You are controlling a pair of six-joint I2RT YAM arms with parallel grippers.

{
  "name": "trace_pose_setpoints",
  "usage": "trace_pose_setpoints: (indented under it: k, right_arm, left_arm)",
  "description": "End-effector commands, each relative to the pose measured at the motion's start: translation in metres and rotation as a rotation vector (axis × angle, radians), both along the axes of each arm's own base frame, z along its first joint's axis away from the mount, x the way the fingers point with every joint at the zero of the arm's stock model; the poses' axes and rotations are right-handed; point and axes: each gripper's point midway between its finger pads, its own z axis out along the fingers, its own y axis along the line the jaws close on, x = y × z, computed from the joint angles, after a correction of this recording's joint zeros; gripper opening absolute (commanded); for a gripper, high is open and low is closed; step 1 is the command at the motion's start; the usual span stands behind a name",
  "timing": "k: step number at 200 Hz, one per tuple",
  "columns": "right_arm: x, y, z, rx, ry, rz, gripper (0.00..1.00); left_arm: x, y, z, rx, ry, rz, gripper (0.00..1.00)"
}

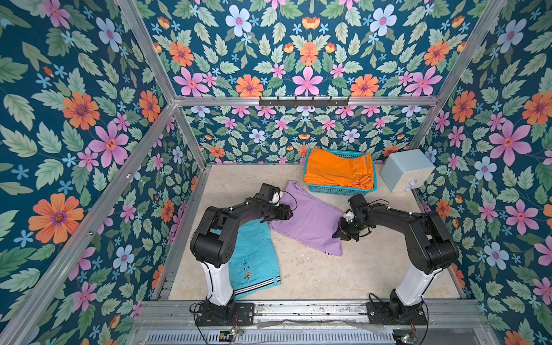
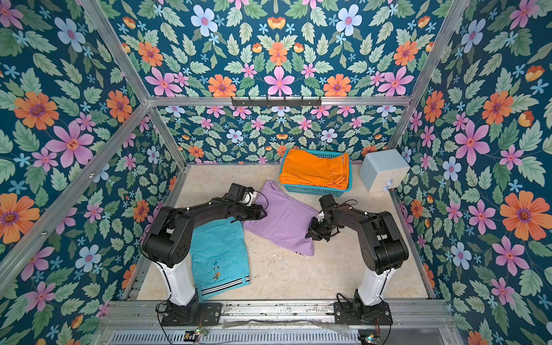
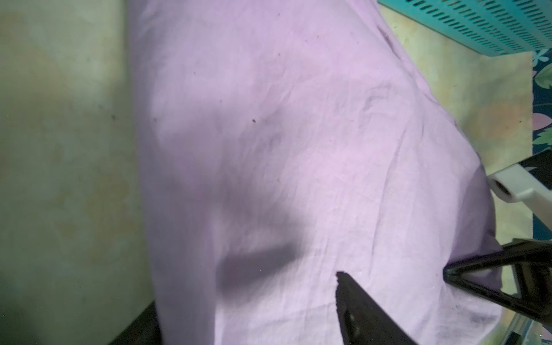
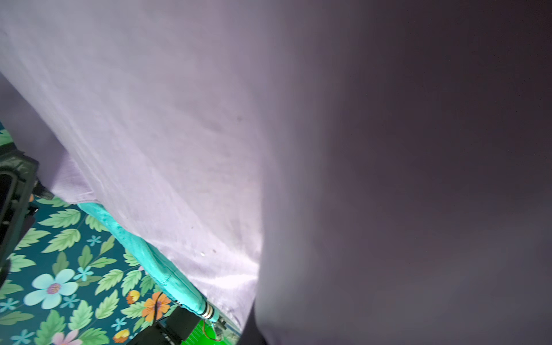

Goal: Put the folded long pants in the basket
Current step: Pick up the long pant at the center of the board.

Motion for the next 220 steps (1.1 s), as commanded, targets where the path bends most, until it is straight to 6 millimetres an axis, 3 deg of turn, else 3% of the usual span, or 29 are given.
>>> trace_pose_setpoints:
  k: [1,34,58,105,133,190,220]
  right_arm:
    - [-0.027,-0.054,-0.015,-0.291,0.056,0.081,0.0]
    - [-0.046,-0.105,-0.002,-0.53,0.078,0.136,0.0]
    - [-0.043,-0.12,0.003,-0.547,0.071,0.122,0.0]
    - [-0.032,-0.112,0.008,-0.503,0.021,0.171,0.0]
    - [-0.031,-0.108,0.008,-0.483,0.014,0.177,0.0]
    - [-0.031,-0.106,0.008,-0.47,0.008,0.172,0.0]
    - [-0.03,-0.104,0.009,-0.457,0.002,0.167,0.0]
  left_arm:
    - [-0.016,0.01,-0.005,0.052,0.072,0.007,0.8]
    - [-0.022,0.01,-0.008,0.053,0.092,-0.002,0.8]
    - [-0.026,0.007,-0.017,0.047,0.11,-0.013,0.8]
    - [-0.03,-0.022,-0.012,-0.048,0.1,-0.097,0.78]
    - [-0.03,-0.028,-0.023,-0.053,0.114,-0.119,0.75]
    - [-0.033,-0.038,-0.058,-0.025,0.184,-0.119,0.48]
    - [-0.038,-0.029,-0.067,0.027,0.188,-0.085,0.28]
